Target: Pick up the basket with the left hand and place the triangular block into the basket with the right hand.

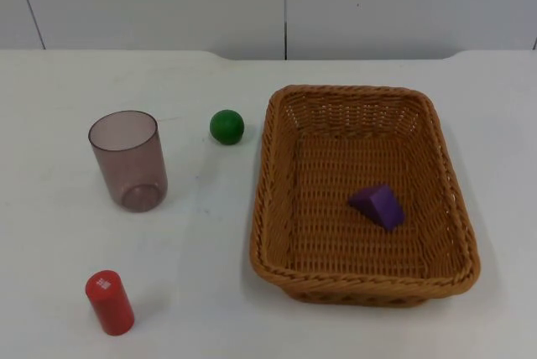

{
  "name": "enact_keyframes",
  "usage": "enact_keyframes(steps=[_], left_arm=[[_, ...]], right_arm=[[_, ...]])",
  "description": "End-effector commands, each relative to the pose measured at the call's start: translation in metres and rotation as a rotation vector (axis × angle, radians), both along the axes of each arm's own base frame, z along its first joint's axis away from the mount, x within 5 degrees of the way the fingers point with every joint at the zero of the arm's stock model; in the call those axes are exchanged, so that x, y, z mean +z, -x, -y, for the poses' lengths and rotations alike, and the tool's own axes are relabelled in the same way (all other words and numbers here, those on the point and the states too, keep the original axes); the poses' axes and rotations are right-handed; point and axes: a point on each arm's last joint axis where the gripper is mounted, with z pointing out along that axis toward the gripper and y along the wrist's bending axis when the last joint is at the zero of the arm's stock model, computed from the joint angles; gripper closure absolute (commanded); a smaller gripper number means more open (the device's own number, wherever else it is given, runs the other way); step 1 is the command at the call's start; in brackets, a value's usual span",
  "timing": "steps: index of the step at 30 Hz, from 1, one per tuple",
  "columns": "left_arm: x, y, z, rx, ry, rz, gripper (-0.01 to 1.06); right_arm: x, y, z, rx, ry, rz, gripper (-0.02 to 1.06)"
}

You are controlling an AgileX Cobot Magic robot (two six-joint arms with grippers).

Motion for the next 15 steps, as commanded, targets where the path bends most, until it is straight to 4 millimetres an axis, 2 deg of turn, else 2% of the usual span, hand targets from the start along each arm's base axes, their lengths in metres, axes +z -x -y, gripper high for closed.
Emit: enact_keyframes(steps=[1,6,15], left_arm=[[-0.003,0.008,0.004,-0.028,-0.019,0.017,0.00],[-0.012,0.020,0.003,-0.079,-0.024,0.014,0.00],[-0.021,0.018,0.004,-0.111,-0.033,-0.076,0.00]], right_arm=[[-0.003,0.000,-0.001,0.006,-0.016,-0.025,-0.01],[-0.008,0.000,-0.003,0.142,-0.053,-0.099,-0.01],[-0.015,-0.002,-0.003,0.170,-0.123,-0.172,-0.01]])
